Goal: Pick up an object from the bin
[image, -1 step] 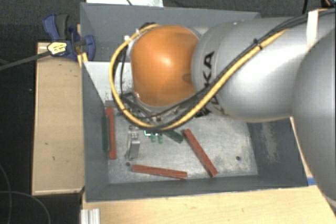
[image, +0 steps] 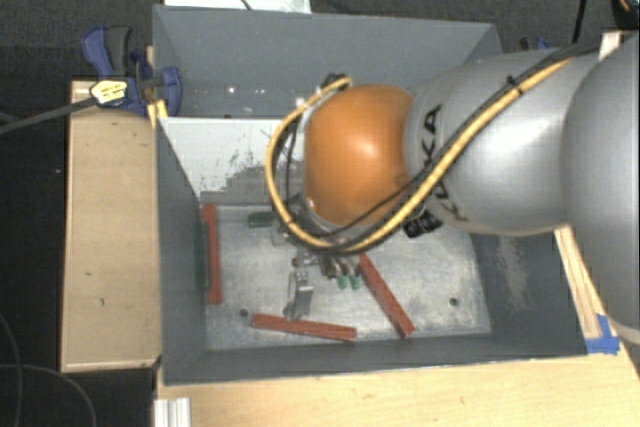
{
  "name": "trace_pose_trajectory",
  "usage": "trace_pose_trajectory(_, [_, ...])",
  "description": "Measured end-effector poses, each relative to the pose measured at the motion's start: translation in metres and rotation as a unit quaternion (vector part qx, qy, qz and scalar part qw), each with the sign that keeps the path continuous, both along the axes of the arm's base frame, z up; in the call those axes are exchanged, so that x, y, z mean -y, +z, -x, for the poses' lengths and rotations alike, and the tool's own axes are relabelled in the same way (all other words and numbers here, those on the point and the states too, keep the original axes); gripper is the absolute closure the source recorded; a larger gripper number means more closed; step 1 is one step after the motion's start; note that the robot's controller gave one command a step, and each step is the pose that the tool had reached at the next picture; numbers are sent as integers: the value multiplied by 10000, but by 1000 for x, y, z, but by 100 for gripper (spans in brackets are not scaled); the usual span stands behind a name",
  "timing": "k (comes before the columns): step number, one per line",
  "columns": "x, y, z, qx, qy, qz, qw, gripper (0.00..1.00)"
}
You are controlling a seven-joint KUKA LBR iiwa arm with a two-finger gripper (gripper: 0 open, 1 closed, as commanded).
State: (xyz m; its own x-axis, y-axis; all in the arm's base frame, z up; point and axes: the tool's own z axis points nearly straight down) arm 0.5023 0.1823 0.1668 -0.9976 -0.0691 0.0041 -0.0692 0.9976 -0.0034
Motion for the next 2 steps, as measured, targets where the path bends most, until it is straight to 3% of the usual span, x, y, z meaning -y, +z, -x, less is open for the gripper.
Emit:
trace_pose_trajectory(1, [81, -89, -39, -2, 404, 2, 9992, 0])
trace_pose_trajectory(2, [136, -97, -41, 9, 528, -4, 9986, 0])
